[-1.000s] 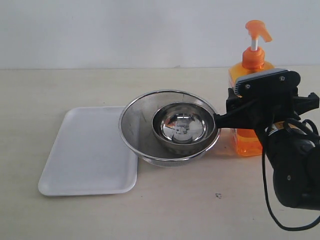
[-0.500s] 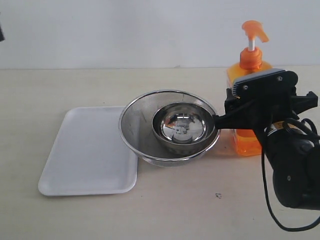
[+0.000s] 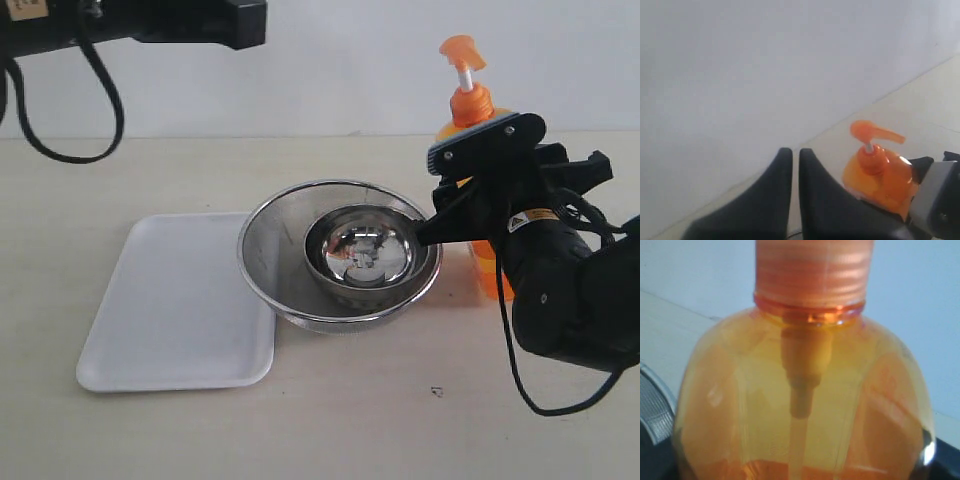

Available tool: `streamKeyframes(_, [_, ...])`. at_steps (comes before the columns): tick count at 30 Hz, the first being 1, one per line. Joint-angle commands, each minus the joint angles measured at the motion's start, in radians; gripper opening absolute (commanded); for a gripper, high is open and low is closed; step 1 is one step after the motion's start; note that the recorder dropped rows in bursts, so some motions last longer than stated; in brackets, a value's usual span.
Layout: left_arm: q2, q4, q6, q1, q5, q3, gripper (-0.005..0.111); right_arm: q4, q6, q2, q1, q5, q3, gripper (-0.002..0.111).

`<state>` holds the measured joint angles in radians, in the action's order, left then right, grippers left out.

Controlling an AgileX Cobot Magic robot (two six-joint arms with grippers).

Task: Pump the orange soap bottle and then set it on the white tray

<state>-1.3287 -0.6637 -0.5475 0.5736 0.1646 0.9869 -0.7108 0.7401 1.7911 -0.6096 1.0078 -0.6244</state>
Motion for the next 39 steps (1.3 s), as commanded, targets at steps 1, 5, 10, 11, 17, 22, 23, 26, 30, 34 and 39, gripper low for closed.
streamKeyframes(1, [-0.064,-0.093,-0.067,0.055,-0.005,0.059,0.005,0.003,0.075,-0.003,0.002,0.013,-0.016,0.003])
streamKeyframes(5, [-0.115,-0.235,-0.186,0.107,0.026,0.121,0.005,0.003,0.177,-0.003,0.002,0.016,-0.016,0.0])
streamKeyframes(10, [-0.146,-0.245,-0.268,0.11,0.023,0.154,0.005,0.003,0.192,-0.003,0.002,0.016,-0.016,0.0])
streamKeyframes(11, [-0.146,-0.279,-0.308,0.114,0.042,0.154,0.005,0.007,0.209,-0.003,0.002,0.016,-0.016,0.0])
streamKeyframes(17, [-0.146,-0.521,-0.564,0.114,0.122,0.154,0.005,0.029,0.233,-0.003,0.002,0.016,-0.016,0.0])
streamKeyframes(22, [-0.149,-0.961,-0.895,0.114,0.18,0.176,0.005,0.045,0.233,-0.003,0.002,0.02,-0.016,0.0])
streamKeyframes(23, [-0.152,-1.036,-0.973,0.114,0.187,0.191,0.005,0.046,0.233,-0.003,0.002,0.02,-0.016,0.0])
streamKeyframes(26, [-0.184,-1.081,-1.105,0.106,0.212,0.246,0.005,0.046,0.226,-0.003,0.002,0.02,-0.016,0.0])
streamKeyframes(30, [-0.257,-1.081,-1.181,0.106,0.145,0.339,0.005,0.046,0.227,-0.003,0.002,0.009,-0.016,0.0])
streamKeyframes(34, [-0.369,-1.081,-1.356,0.046,0.178,0.433,0.005,0.046,0.227,-0.003,0.002,0.004,-0.016,0.0])
streamKeyframes(39, [-0.399,-1.081,-0.902,0.03,0.195,0.436,0.005,0.046,0.227,-0.003,0.002,0.004,-0.016,0.0])
